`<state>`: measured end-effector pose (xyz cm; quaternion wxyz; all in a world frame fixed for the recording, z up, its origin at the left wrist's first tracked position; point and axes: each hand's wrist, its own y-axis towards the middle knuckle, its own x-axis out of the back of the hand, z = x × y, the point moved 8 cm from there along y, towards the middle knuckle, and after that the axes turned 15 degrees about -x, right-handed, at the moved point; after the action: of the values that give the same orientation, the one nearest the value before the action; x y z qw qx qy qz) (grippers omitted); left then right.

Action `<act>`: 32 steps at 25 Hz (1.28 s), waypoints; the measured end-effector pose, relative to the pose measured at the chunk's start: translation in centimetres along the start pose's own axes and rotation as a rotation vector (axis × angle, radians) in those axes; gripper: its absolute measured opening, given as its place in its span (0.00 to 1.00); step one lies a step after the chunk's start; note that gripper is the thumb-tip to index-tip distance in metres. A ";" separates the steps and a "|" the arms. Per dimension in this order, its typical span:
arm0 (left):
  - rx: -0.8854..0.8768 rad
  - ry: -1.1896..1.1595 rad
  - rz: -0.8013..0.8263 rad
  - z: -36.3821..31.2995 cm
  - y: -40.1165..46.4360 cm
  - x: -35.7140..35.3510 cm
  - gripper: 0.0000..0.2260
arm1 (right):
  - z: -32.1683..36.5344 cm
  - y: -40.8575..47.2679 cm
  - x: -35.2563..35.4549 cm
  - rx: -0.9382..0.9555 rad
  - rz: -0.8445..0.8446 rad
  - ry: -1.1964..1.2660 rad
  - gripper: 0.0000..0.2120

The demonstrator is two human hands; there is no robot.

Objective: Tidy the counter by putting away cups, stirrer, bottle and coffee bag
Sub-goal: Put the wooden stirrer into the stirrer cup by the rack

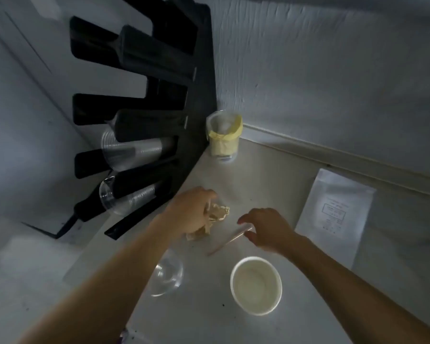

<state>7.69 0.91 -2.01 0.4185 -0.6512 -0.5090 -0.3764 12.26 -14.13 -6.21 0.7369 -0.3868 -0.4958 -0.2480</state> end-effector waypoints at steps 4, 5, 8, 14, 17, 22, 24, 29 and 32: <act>-0.018 0.015 0.187 1.4 1.1 -2.8 0.21 | 0.0 0.8 -1.5 -0.051 0.029 -0.012 0.11; -0.028 0.010 0.210 1.7 1.5 -3.2 0.21 | 0.1 1.0 -1.7 -0.053 0.030 -0.010 0.10; -0.050 -0.014 0.234 2.5 2.0 -4.1 0.21 | 0.3 1.7 -1.8 -0.074 -0.009 -0.011 0.04; -0.103 -0.021 0.181 3.2 2.5 -4.7 0.11 | 0.5 2.1 -2.8 -0.084 0.030 -0.136 0.06; -0.098 -0.045 0.199 3.6 2.5 -5.2 0.10 | 0.5 2.4 -3.0 -0.099 0.063 -0.179 0.09; -0.112 -0.114 0.149 3.8 2.5 -4.3 0.09 | 0.4 2.3 -2.0 -0.161 0.109 -0.138 0.10; -0.142 -0.142 0.113 3.8 2.4 -3.7 0.09 | 0.1 2.1 -1.7 -0.196 0.117 -0.044 0.10; -0.186 -0.198 -0.040 3.5 2.8 -0.2 0.08 | 0.5 2.0 1.8 -0.168 0.014 0.086 0.18; -0.165 -0.309 -0.246 3.4 3.1 3.2 0.08 | 0.6 2.4 5.0 -0.184 -0.124 0.111 0.12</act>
<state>11.60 4.75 -0.83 0.2316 -0.6660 -0.6103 -0.3610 15.69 -12.16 -2.25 0.7079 -0.4070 -0.4522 -0.3588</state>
